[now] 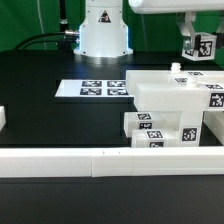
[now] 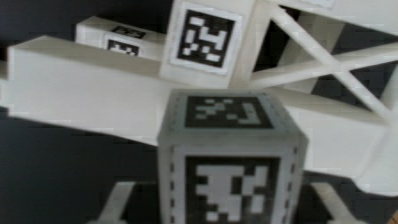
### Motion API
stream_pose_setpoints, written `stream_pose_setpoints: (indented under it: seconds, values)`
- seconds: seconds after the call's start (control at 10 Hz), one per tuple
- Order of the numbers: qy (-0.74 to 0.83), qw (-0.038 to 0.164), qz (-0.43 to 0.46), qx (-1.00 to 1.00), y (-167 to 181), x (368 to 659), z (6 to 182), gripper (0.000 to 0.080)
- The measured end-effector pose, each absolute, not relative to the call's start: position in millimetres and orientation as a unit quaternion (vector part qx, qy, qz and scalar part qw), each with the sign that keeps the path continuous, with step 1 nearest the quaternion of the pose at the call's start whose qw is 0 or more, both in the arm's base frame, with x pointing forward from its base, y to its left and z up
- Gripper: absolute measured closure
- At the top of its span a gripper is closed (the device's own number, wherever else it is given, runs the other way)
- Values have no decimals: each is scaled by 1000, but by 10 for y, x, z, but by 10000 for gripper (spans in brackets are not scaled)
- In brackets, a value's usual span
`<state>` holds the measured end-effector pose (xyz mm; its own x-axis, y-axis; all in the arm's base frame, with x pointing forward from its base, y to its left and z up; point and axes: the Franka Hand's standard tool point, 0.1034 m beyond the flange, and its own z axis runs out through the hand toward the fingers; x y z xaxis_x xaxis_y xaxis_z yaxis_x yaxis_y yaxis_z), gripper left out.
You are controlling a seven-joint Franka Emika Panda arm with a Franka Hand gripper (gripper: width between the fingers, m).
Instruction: Assemble chair
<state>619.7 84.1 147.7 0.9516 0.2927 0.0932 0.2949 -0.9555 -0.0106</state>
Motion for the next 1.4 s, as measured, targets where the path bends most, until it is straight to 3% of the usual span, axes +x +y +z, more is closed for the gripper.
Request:
stream_pose_setpoints:
  seconds: [0.6,1.4]
  values:
    - [-182,-2,-48,-982,805,6383,1400,515]
    - [-174,-4,-43,-984,743,6352,1289,515]
